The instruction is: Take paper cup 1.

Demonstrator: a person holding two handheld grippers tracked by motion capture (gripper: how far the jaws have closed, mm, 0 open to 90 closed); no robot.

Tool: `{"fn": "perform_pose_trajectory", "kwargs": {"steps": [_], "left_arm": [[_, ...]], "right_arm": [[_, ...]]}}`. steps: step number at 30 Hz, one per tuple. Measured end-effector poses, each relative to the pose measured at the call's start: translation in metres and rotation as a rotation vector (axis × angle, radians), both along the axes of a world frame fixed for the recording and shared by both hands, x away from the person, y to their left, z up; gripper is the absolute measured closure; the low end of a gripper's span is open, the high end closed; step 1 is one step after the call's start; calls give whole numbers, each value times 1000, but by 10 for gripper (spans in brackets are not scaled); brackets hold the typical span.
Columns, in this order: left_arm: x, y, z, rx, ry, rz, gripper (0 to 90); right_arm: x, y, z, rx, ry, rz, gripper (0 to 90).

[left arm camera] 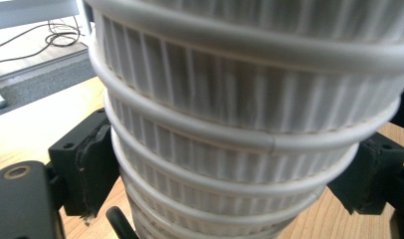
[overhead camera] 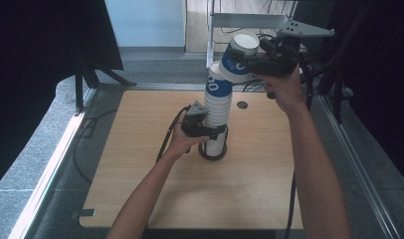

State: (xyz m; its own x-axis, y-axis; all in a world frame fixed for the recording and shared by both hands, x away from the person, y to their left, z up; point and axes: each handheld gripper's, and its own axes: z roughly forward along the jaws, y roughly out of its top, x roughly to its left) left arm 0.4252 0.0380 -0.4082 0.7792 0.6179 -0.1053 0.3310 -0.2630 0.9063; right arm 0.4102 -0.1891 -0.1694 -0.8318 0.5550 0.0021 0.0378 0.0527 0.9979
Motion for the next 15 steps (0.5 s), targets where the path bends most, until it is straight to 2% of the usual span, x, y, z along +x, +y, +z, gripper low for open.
{"fn": "perform_pose_trajectory", "kwargs": {"steps": [15], "left_arm": [[-1,0,0,6,-1,6,122]], "right_arm": [[-23,-27,-8,7,-20,11,281]]}}
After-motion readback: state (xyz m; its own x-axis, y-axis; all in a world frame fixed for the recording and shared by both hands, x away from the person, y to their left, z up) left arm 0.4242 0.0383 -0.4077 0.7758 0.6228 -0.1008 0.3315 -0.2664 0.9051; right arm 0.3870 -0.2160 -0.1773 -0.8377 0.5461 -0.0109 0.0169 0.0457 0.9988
